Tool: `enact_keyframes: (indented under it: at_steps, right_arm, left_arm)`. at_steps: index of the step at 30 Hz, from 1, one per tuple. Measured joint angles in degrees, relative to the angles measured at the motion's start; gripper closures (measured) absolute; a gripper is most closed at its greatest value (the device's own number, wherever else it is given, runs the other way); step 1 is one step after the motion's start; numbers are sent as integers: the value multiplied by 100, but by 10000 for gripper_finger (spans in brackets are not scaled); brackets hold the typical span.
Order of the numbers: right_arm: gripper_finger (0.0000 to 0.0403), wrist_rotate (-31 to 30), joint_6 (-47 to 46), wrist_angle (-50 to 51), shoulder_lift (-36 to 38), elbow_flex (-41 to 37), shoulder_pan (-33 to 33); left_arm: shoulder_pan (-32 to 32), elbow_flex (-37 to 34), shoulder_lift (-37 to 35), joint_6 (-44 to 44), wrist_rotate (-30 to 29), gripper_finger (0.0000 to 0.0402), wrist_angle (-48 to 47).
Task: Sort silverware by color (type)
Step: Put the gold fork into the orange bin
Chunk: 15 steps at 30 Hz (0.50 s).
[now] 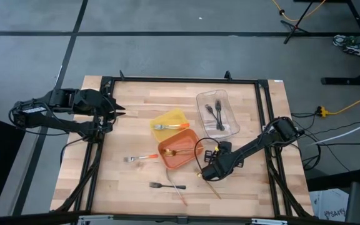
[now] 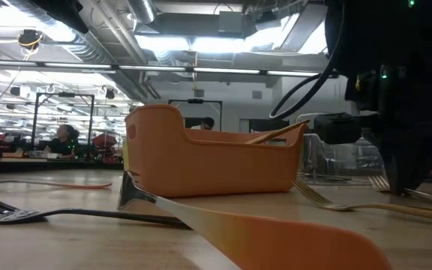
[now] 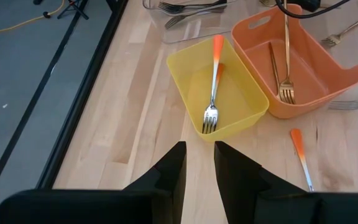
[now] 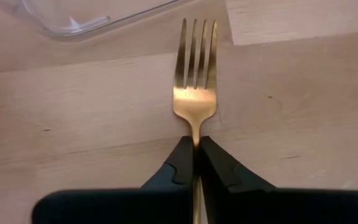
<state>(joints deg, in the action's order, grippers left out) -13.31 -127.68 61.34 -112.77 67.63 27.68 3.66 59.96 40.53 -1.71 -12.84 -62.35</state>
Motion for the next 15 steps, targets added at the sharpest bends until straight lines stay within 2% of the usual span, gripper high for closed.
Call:
enact_keyframes:
  at_steps: [15]
  right_arm:
    - [402,232,841,690,-37,545,9]
  left_arm:
    - [2,0,0,1,0,324,0]
